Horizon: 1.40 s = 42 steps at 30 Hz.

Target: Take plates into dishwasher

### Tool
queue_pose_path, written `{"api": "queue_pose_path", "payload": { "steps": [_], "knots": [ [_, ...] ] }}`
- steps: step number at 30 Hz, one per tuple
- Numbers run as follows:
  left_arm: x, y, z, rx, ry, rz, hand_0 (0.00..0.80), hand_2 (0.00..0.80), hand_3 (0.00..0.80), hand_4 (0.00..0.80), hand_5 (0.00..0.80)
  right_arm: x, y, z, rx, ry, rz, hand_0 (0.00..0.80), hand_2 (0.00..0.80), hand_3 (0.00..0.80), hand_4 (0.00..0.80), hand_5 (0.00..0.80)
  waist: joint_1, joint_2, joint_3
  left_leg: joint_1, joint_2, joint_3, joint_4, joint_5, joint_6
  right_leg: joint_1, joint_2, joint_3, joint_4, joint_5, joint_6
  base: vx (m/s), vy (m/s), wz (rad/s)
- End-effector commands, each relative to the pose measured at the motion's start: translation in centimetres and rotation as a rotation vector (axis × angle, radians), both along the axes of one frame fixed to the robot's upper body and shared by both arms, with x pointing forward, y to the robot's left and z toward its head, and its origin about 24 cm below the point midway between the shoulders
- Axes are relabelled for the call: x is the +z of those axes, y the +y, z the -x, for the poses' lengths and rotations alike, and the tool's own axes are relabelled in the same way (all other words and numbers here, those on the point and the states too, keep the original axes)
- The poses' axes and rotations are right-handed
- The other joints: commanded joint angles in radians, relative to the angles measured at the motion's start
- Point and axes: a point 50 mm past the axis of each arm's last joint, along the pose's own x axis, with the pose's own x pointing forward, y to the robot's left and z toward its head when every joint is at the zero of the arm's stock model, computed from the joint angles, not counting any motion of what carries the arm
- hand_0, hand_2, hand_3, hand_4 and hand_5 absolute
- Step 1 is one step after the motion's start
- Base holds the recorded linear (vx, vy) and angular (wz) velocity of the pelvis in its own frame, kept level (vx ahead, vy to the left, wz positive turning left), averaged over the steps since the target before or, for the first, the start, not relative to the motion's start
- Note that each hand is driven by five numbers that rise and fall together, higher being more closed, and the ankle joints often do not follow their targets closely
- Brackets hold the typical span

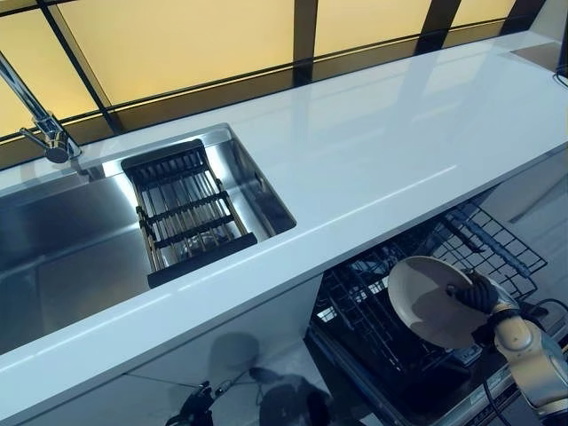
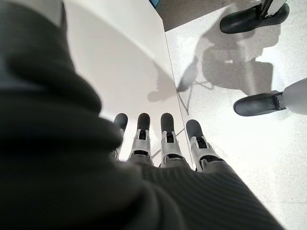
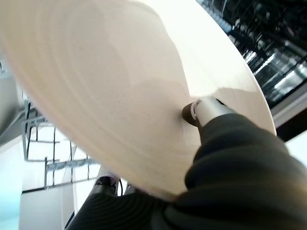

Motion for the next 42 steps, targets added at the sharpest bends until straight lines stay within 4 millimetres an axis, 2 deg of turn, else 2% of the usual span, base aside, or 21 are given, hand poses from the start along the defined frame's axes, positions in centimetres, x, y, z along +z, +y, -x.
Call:
{"api": "queue_pose_path", "payload": {
  "steps": [1, 6, 13, 21, 28, 42],
  "knots": [
    [0.8, 1.8, -1.5, 0.020, -0.042, -0.058, 0.000, 0.000, 0.000, 0.000, 0.000, 1.7, 0.5, -2.1, 0.007, -0.079, 0.086, 0.800, 0.800, 0.800, 0.800, 0.800, 0.031, -0.051, -0.009, 0.018, 0.003, -0.014, 0.003, -0.068, 0.054, 0.024, -0.016, -0.013, 0.004, -0.042, 0.047, 0.000, 0.000, 0.00],
    [0.8, 1.7, -1.7, 0.001, -0.038, -0.061, 0.000, 0.000, 0.000, 0.000, 0.000, 1.4, 0.5, -2.7, 0.009, -0.019, 0.188, 0.800, 0.800, 0.800, 0.800, 0.800, 0.042, -0.049, -0.009, 0.015, 0.001, -0.028, 0.003, -0.067, 0.053, 0.025, -0.019, -0.020, 0.004, -0.044, 0.046, 0.000, 0.000, 0.00],
    [0.8, 1.3, -2.0, -0.034, -0.032, -0.060, 0.000, 0.000, 0.000, 0.000, 0.000, 2.1, 0.6, -3.7, 0.017, 0.036, 0.431, 0.800, 0.800, 0.800, 0.800, 0.800, 0.064, -0.049, -0.017, 0.008, -0.001, -0.048, 0.003, -0.063, 0.052, 0.027, -0.023, -0.033, 0.004, -0.048, 0.047, -0.003, -0.002, 0.01],
    [0.8, 0.9, -2.3, -0.052, -0.028, -0.063, 0.000, 0.000, 0.000, 0.000, 0.000, 1.0, 1.4, -4.4, -0.009, 0.100, 0.442, 0.800, 0.800, 0.800, 0.800, 0.800, 0.082, -0.048, -0.023, 0.002, -0.003, -0.066, 0.003, -0.062, 0.054, 0.028, -0.026, -0.040, 0.004, -0.051, 0.046, -0.004, 0.000, 0.03],
    [0.7, 0.9, -2.4, -0.069, -0.017, -0.068, 0.000, 0.000, 0.000, 0.000, 0.000, -1.3, 2.7, -4.4, -0.029, 0.167, 0.332, 0.800, 0.800, 0.800, 0.800, 0.800, 0.097, -0.045, -0.028, -0.004, -0.006, -0.085, 0.003, -0.059, 0.055, 0.029, -0.029, -0.047, 0.004, -0.053, 0.043, 0.001, -0.003, 0.04],
    [0.6, 0.2, -2.3, -0.098, -0.010, -0.058, 0.000, 0.000, 0.000, 0.000, 0.000, -5.4, 4.1, -3.8, -0.072, 0.275, 0.266, 0.800, 0.800, 0.800, 0.800, 0.800, 0.117, -0.038, -0.036, -0.007, -0.009, -0.103, 0.003, -0.058, 0.058, 0.032, -0.032, -0.051, 0.004, -0.058, 0.040, 0.000, 0.000, 0.00]
  ]
}}
